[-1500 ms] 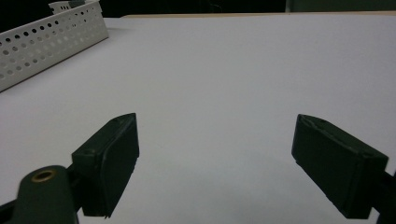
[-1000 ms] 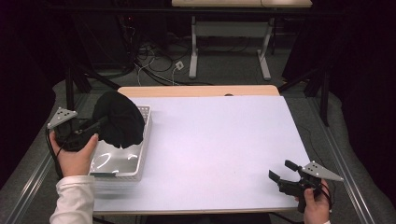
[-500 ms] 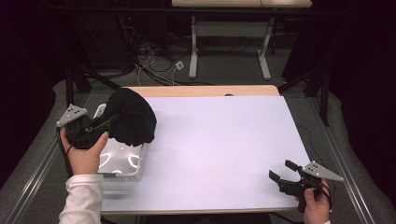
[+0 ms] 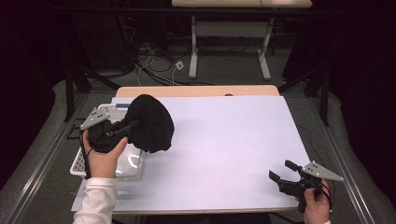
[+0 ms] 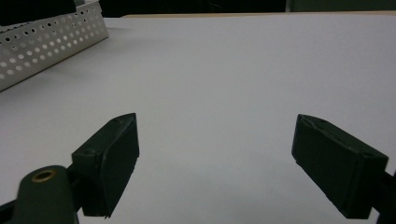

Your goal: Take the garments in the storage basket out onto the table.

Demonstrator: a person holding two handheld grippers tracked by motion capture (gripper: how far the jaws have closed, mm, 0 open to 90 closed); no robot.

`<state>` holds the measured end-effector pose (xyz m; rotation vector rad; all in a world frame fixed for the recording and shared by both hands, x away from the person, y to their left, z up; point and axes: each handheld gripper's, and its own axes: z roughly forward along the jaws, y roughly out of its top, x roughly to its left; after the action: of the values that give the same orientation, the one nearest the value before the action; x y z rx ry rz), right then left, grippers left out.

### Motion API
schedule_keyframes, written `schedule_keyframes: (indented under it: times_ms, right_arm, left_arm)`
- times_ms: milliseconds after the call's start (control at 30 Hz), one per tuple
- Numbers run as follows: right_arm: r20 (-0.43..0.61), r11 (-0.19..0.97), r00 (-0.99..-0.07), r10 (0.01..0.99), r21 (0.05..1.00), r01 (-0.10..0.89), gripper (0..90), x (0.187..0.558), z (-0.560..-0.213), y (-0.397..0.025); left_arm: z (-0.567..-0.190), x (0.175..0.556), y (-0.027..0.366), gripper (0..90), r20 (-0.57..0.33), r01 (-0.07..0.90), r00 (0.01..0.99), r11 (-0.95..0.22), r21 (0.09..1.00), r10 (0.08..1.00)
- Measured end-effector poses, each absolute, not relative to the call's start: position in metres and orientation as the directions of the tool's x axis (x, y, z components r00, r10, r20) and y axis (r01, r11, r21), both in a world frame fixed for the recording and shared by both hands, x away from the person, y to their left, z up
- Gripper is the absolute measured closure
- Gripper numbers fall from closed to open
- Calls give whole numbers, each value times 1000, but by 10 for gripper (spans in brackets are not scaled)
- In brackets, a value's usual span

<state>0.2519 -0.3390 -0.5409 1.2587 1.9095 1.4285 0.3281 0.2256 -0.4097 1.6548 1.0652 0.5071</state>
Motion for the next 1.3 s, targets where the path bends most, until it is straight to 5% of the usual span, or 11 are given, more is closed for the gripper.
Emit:
schedule_keyframes:
  times_ms: [1300]
  right_arm:
    - [164,58,-509,845,918,392,147,251,-541,-336]
  left_arm:
    - [-443,314,145,686,-223,417,684,-122,901,694]
